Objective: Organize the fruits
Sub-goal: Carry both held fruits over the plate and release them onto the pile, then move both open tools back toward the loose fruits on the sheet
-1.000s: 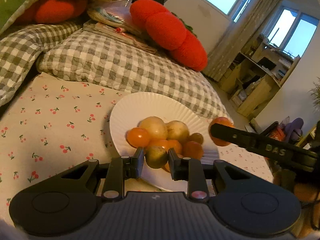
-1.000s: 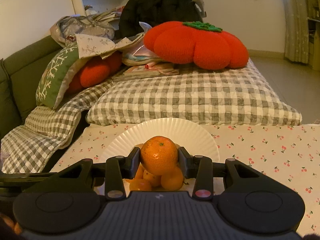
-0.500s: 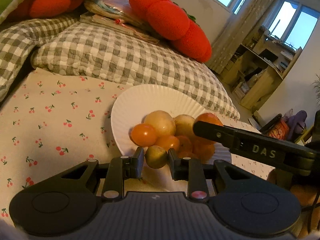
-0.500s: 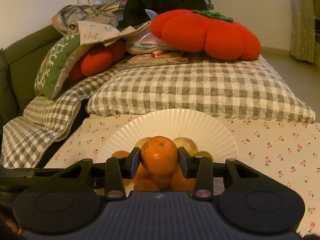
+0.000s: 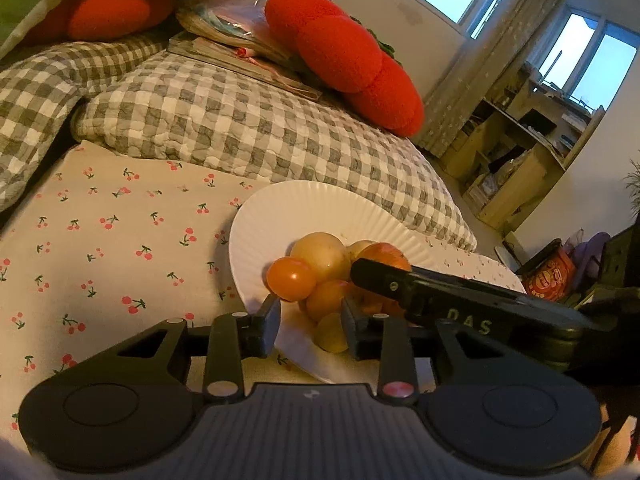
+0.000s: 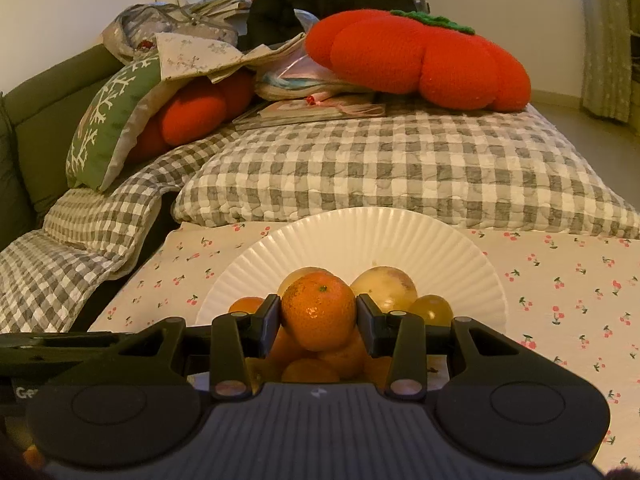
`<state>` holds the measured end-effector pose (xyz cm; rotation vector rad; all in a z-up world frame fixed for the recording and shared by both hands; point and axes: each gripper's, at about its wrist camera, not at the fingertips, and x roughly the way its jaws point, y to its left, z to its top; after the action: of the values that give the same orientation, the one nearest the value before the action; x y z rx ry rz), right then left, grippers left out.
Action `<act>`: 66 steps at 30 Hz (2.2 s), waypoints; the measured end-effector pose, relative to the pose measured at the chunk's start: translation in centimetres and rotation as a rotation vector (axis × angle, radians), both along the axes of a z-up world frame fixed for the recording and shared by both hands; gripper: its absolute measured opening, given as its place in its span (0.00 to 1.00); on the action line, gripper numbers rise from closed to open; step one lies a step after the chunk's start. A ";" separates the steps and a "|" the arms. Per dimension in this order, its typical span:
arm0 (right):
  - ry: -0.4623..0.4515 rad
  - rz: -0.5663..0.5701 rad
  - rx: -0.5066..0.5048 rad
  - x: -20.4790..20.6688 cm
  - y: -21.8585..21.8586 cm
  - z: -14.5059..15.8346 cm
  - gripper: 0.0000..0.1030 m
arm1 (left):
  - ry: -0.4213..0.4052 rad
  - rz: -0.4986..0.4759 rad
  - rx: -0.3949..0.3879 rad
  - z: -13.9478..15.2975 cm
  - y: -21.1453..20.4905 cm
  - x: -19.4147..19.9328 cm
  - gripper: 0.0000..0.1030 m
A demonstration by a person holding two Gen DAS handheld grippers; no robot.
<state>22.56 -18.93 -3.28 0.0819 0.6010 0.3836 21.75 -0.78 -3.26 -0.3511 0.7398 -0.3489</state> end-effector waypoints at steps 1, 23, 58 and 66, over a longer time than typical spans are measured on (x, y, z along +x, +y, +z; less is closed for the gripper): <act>-0.001 -0.002 -0.002 0.0 0.0 0.0 0.37 | -0.001 0.000 0.002 0.1 0.0 0.0 0.27; -0.003 -0.103 0.180 -2.7 -2.8 3.6 0.70 | -0.039 0.076 0.073 2.8 2.3 -2.3 0.62; 0.056 0.001 -0.022 -13.7 2.0 2.2 1.00 | 0.010 0.155 0.298 2.0 3.1 -10.5 0.94; 0.067 0.013 -0.059 -15.1 2.6 1.2 0.99 | 0.017 0.150 0.409 0.9 2.0 -12.0 0.94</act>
<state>7.48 -16.37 -2.05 0.0339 0.6785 0.3769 9.79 1.18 -2.33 -0.0221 0.7763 -0.0485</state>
